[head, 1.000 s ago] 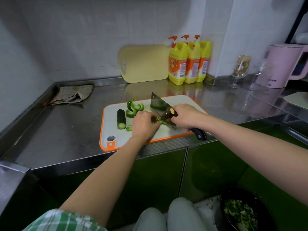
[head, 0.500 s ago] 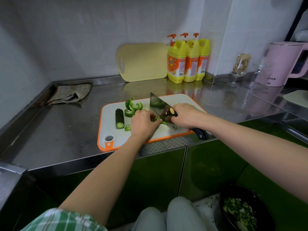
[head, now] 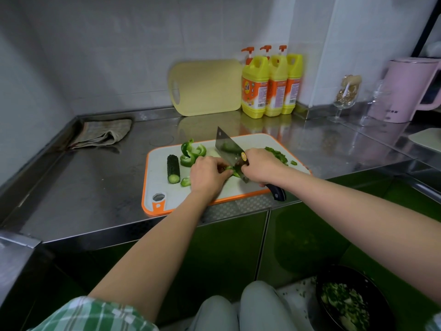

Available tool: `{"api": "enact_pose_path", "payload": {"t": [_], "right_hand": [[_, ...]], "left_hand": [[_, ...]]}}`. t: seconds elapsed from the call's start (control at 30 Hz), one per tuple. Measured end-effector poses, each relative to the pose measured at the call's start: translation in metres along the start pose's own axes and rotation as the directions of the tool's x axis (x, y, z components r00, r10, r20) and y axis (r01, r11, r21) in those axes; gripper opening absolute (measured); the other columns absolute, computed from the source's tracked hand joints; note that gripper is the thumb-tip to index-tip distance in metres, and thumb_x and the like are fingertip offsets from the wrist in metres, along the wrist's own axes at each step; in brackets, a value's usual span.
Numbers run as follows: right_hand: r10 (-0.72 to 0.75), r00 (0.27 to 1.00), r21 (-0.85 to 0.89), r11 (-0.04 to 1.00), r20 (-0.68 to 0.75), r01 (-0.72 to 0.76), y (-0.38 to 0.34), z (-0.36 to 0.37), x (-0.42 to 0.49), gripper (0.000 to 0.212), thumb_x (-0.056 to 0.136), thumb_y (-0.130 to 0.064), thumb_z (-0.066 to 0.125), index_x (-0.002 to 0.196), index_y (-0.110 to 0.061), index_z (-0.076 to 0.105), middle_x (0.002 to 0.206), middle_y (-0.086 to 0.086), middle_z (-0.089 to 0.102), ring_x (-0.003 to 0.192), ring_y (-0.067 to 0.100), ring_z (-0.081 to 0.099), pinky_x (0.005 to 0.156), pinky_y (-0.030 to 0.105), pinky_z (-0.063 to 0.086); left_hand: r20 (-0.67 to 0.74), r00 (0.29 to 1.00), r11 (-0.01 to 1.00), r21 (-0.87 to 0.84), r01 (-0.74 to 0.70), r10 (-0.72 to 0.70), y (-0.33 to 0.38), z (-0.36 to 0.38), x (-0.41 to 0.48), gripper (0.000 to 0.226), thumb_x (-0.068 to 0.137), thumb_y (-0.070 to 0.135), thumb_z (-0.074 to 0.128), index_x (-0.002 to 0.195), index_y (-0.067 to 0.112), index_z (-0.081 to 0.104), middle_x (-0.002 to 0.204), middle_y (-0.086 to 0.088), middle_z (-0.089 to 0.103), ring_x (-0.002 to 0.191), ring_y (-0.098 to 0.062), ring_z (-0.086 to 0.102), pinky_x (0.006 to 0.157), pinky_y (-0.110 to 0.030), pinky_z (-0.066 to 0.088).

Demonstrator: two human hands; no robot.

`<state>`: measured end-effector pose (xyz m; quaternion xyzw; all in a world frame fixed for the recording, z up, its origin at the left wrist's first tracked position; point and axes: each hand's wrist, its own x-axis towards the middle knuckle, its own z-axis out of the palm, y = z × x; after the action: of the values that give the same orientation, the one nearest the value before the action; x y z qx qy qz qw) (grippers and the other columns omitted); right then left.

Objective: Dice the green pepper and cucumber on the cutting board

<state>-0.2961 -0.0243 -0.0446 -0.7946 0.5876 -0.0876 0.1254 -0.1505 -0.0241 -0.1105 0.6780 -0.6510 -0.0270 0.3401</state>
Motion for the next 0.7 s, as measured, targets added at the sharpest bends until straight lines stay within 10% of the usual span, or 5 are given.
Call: {"api": "enact_pose_path", "payload": {"t": [0.7], "right_hand": [[-0.012,0.999,0.0,1.0,0.042,0.012,0.007,-0.027,-0.003,0.013,0.09,-0.01,0.042,0.086,-0.005,0.053,0.086,0.021,0.067,0.046,0.025,0.062,0.044,0.025,0.044]], "left_hand": [[-0.013,0.999,0.999,-0.013,-0.031,0.031,0.0,-0.006,-0.005,0.021,0.082,0.042,0.07,0.093,0.024,0.074,0.086,0.005,0.07,0.094,-0.022,0.052,0.077,-0.036,0.047]]}}
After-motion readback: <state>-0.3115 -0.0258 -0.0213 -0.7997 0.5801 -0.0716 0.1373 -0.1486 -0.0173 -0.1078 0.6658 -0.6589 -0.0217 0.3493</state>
